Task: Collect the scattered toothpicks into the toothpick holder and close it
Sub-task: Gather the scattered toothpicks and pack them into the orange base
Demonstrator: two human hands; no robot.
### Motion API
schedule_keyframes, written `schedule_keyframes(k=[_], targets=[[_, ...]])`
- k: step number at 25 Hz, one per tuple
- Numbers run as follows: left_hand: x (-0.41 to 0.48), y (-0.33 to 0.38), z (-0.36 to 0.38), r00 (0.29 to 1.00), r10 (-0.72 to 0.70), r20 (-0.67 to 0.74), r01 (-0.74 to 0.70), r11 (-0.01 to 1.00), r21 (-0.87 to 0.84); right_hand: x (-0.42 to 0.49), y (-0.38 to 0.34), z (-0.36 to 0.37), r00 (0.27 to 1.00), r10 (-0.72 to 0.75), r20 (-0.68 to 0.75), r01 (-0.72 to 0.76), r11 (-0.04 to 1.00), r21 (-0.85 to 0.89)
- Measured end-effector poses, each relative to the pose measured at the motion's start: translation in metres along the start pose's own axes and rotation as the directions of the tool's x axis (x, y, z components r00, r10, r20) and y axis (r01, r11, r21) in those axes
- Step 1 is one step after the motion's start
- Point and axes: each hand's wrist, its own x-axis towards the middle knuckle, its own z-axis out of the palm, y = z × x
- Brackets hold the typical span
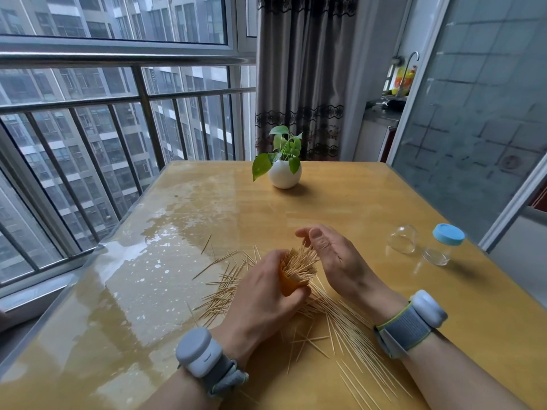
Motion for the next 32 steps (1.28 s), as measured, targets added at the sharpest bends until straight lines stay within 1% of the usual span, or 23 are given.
schedule_keyframes(k=[2, 4, 6, 8, 10, 11, 14, 15, 16, 18, 19, 20, 21, 22, 23, 24, 26, 28, 29, 31, 32], targets=[[-0.001, 0.002, 0.000, 1.000, 0.019, 0.021, -0.019, 1.000, -0.013, 0.000, 0.000, 0.004, 0.999, -0.029, 0.014, 0.030, 0.999, -0.038], [-0.001, 0.003, 0.001, 0.999, 0.035, 0.028, -0.034, 0.999, -0.018, 0.000, 0.002, 0.006, 0.998, -0.048, 0.037, 0.052, 0.991, -0.124], [-0.001, 0.003, 0.001, 0.998, 0.049, 0.041, -0.048, 0.999, -0.012, -0.001, -0.001, 0.008, 0.995, -0.039, 0.095, 0.054, 0.985, -0.166], [-0.002, 0.005, 0.000, 0.993, 0.082, 0.088, -0.080, 0.997, -0.022, -0.002, -0.005, 0.007, 0.989, -0.004, 0.149, 0.022, 0.992, -0.123], [-0.002, 0.007, 0.000, 0.985, 0.114, 0.128, -0.111, 0.993, -0.033, -0.002, -0.007, 0.004, 0.990, 0.016, 0.140, -0.005, 0.997, -0.081], [-0.002, 0.007, 0.000, 0.986, 0.113, 0.120, -0.110, 0.993, -0.035, -0.002, -0.008, 0.002, 0.990, 0.016, 0.139, -0.003, 0.996, -0.088], [0.000, 0.006, -0.001, 0.999, 0.035, 0.003, -0.035, 0.998, -0.053, -0.004, -0.012, 0.004, 0.970, 0.002, 0.243, 0.043, 0.983, -0.177], [0.000, 0.006, -0.001, 0.999, 0.029, -0.015, -0.029, 0.998, -0.055, -0.005, -0.014, 0.007, 0.967, 0.004, 0.257, 0.051, 0.977, -0.206], [-0.001, 0.007, -0.001, 0.999, 0.041, -0.003, -0.041, 0.998, -0.054, -0.005, -0.014, 0.009, 0.971, 0.017, 0.238, 0.038, 0.973, -0.227], [-0.003, 0.010, 0.000, 0.995, 0.081, 0.058, -0.078, 0.995, -0.055, -0.003, -0.011, 0.005, 0.988, 0.048, 0.150, -0.008, 0.966, -0.258], [-0.003, 0.011, 0.000, 0.993, 0.090, 0.075, -0.086, 0.995, -0.057, -0.002, -0.011, 0.002, 0.993, 0.037, 0.116, -0.007, 0.968, -0.250], [-0.002, 0.011, -0.001, 0.993, 0.090, 0.075, -0.085, 0.994, -0.062, -0.002, -0.012, 0.000, 0.994, 0.003, 0.107, 0.021, 0.975, -0.221], [-0.001, 0.010, 0.000, 0.994, 0.089, 0.067, -0.084, 0.994, -0.070, -0.003, -0.015, -0.001, 0.990, -0.044, 0.131, 0.069, 0.978, -0.195], [-0.001, 0.010, -0.001, 0.993, 0.089, 0.071, -0.084, 0.994, -0.077, -0.004, -0.018, 0.000, 0.980, -0.080, 0.180, 0.116, 0.973, -0.199], [-0.001, 0.010, -0.001, 0.992, 0.097, 0.085, -0.090, 0.992, -0.085, -0.005, -0.021, 0.001, 0.967, -0.092, 0.238, 0.150, 0.958, -0.244], [-0.001, 0.011, -0.001, 0.990, 0.105, 0.096, -0.097, 0.991, -0.091, -0.005, -0.024, 0.002, 0.956, -0.078, 0.281, 0.167, 0.936, -0.308], [-0.002, 0.010, -0.002, 0.995, 0.079, 0.054, -0.074, 0.993, -0.090, -0.006, -0.029, 0.003, 0.955, -0.001, 0.298, 0.136, 0.892, -0.431], [0.000, 0.009, -0.004, 0.999, -0.010, -0.031, 0.007, 0.995, -0.101, -0.008, -0.035, 0.005, 0.947, 0.057, 0.315, 0.107, 0.871, -0.479], [0.000, 0.007, -0.003, 0.999, -0.021, -0.033, 0.018, 0.994, -0.111, -0.009, -0.038, 0.007, 0.940, 0.059, 0.337, 0.114, 0.874, -0.472], [-0.001, 0.009, -0.001, 0.998, -0.001, 0.059, 0.008, 0.994, -0.110, -0.007, -0.039, 0.010, 0.938, 0.055, 0.343, 0.118, 0.879, -0.463], [-0.002, 0.011, 0.000, 0.995, 0.027, 0.099, -0.016, 0.994, -0.112, -0.006, -0.035, 0.010, 0.945, 0.075, 0.317, 0.089, 0.877, -0.472]])
